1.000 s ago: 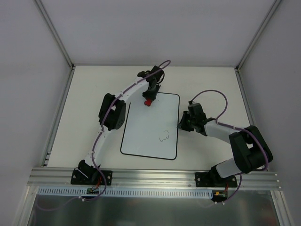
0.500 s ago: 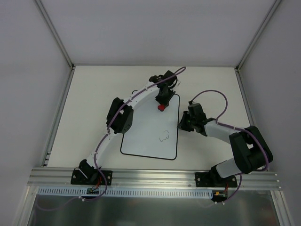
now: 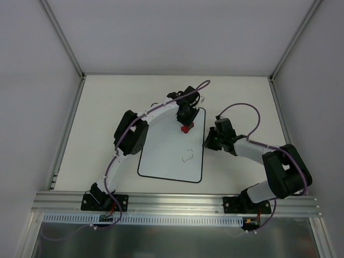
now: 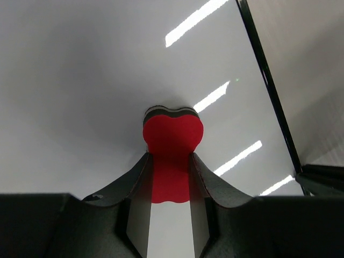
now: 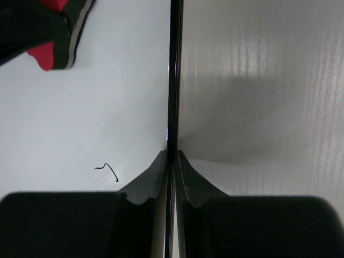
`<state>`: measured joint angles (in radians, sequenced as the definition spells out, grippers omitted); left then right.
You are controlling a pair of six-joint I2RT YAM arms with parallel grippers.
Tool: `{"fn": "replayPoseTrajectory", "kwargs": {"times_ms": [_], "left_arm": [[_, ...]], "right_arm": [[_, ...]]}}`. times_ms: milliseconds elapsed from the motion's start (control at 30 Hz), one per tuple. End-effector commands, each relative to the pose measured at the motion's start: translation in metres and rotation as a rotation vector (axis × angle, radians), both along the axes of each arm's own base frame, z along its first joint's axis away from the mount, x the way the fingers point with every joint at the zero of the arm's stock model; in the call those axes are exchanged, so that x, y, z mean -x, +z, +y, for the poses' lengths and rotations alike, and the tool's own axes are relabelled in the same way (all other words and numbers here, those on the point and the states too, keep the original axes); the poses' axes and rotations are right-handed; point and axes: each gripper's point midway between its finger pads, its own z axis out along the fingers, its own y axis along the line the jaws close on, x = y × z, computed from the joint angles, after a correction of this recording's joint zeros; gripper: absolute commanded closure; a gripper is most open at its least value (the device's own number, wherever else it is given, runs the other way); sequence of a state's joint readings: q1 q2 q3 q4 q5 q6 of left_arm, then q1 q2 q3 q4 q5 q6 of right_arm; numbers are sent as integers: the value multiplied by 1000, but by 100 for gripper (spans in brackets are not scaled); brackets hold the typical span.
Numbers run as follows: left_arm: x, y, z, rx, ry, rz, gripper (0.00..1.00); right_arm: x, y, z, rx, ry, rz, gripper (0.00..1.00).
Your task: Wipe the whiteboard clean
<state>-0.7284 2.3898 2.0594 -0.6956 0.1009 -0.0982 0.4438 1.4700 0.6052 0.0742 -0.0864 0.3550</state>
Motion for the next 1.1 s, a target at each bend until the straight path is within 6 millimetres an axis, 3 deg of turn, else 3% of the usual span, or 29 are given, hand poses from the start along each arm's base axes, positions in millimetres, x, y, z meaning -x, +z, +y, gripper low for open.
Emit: {"fn": "replayPoseTrajectory", "kwargs": {"times_ms": [0,167,333,567,700,733,933,1067], "left_arm": [[73,-46,34,-144,44,251,100],[98,-34,39,-141,88,236,100],[134,-46,53,-162,105,241,100],[196,-48,27,-166,-3,223,100],[231,-51,25,-179,-24,249,100],[241,-53,33,-187,-7,265,100],[258,-54,56,-202,56,270,100],[247,-56,66,-224,108,236,100]], "right_arm": [[44,-35,-22,109,6,164,89],[44,-34,-22,105,6,159,89],[43,-33,-22,103,1,152,89],[43,-38,-21,88,-21,161,91],[42,-38,-19,82,-23,162,92],[41,-38,-19,81,-26,160,92],[41,-43,-18,71,-35,166,92],[41,-45,-15,57,-33,176,92]]}}
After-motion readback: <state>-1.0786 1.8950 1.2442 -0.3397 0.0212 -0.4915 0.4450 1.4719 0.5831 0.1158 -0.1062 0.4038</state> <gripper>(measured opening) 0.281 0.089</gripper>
